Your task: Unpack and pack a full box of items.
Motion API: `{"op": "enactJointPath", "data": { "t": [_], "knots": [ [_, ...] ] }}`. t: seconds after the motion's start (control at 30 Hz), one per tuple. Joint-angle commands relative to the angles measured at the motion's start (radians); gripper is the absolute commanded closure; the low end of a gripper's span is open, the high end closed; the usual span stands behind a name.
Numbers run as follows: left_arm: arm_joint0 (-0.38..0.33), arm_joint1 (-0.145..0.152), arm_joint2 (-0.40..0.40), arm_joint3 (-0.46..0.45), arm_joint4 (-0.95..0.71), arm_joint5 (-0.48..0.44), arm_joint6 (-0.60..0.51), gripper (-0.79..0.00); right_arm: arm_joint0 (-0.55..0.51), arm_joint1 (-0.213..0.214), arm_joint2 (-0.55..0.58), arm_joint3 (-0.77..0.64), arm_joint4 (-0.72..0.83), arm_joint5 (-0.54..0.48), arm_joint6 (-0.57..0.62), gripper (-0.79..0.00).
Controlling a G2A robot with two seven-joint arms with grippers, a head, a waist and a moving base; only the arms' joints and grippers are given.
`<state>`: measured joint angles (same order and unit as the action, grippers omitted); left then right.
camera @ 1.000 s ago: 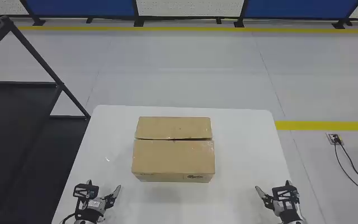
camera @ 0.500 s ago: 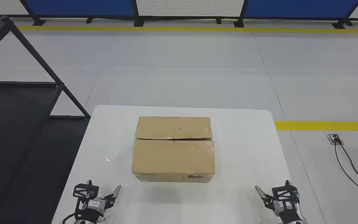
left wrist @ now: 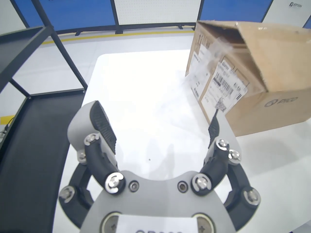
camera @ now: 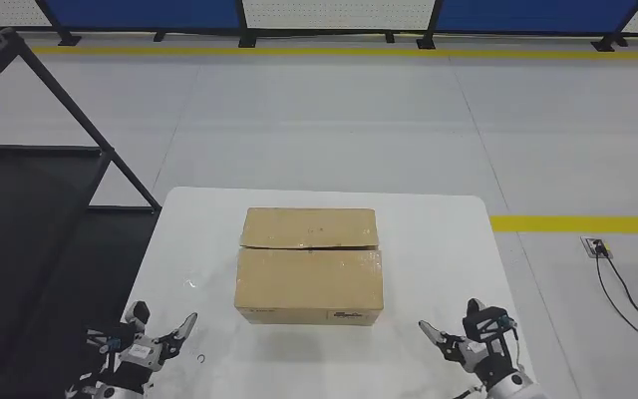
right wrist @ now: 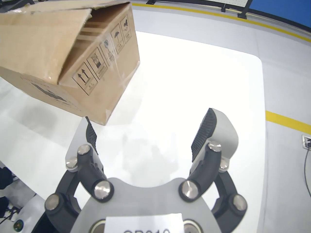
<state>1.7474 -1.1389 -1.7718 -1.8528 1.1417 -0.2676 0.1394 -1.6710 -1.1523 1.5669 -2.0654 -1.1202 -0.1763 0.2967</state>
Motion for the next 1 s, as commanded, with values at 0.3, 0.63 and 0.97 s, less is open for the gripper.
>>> {"op": "enactJointPath", "data": {
  "t": [0.3, 0.63, 0.97],
  "knots": [
    [0.031, 0.004, -0.030, -0.023, -0.011, -0.082, 0.013, -0.785, 0.044, 0.001, 0.001, -0.024, 0.048, 0.023, 0.126, -0.785],
    [-0.094, 0.004, -0.006, -0.022, -0.155, -0.098, -0.104, -0.785, 0.184, -0.009, -0.059, 0.014, 0.360, -0.023, 0.193, -0.785],
    [-0.213, 0.013, 0.000, 0.010, -0.424, -0.218, -0.329, -0.785, 0.481, -0.021, -0.114, 0.246, 0.766, 0.103, 0.407, -0.785]
  ]
}}
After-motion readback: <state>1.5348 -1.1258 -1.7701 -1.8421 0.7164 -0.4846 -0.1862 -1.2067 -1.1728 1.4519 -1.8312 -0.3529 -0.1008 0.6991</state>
